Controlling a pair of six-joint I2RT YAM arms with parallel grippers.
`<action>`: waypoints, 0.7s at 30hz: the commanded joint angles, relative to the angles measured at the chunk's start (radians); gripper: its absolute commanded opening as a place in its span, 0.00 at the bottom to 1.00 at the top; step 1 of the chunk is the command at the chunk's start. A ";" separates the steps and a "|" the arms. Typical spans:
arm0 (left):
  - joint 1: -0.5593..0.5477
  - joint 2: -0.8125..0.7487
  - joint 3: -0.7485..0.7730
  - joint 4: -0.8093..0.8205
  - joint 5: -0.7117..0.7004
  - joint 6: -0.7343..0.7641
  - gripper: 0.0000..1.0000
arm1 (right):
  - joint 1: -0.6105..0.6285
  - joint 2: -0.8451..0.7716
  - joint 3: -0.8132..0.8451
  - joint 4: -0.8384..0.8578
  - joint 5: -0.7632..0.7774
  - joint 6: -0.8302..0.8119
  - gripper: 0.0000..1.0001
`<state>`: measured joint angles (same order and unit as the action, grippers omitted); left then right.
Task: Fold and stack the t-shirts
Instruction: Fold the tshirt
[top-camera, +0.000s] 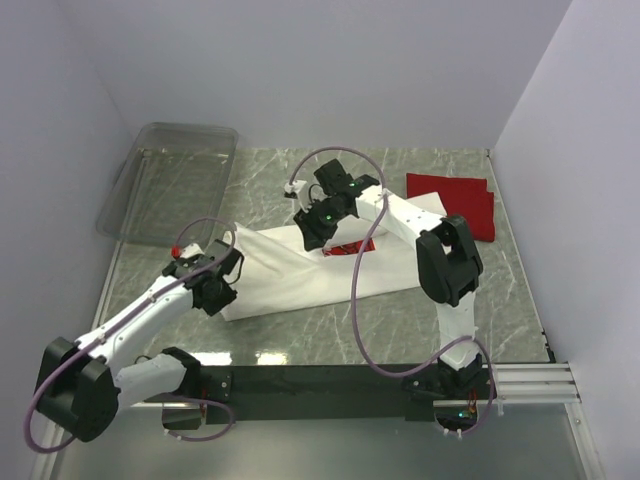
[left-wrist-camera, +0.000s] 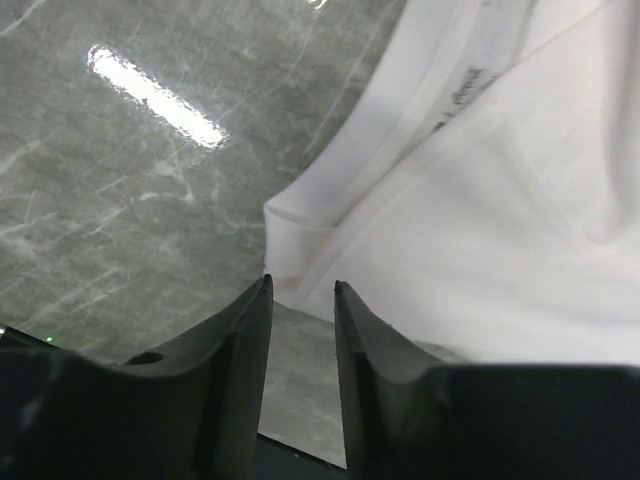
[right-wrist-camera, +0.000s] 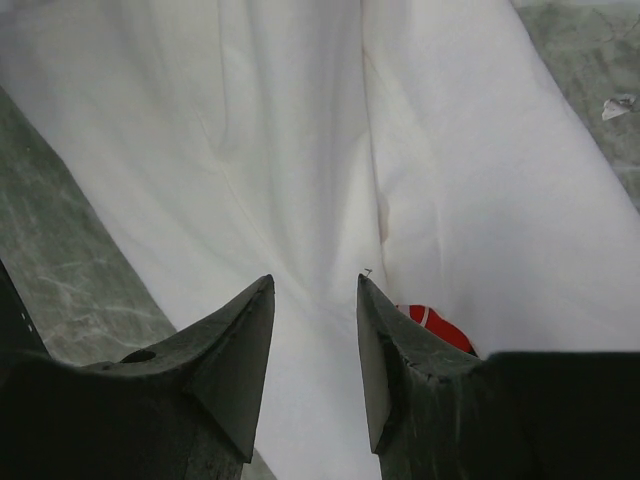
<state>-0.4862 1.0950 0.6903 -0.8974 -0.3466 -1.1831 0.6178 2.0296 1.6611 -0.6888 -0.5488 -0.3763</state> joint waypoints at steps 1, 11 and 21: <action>-0.002 -0.104 0.060 -0.002 -0.014 0.046 0.38 | 0.019 0.035 0.052 0.038 0.027 0.053 0.46; 0.001 -0.406 -0.058 0.428 0.066 0.309 0.88 | 0.022 0.112 0.107 0.048 -0.015 0.111 0.46; 0.006 -0.333 -0.024 0.425 0.047 0.286 0.88 | 0.100 0.179 0.193 0.026 -0.007 0.108 0.47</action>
<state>-0.4850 0.7994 0.6556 -0.5129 -0.3023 -0.9028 0.6777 2.1834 1.7866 -0.6693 -0.5838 -0.2771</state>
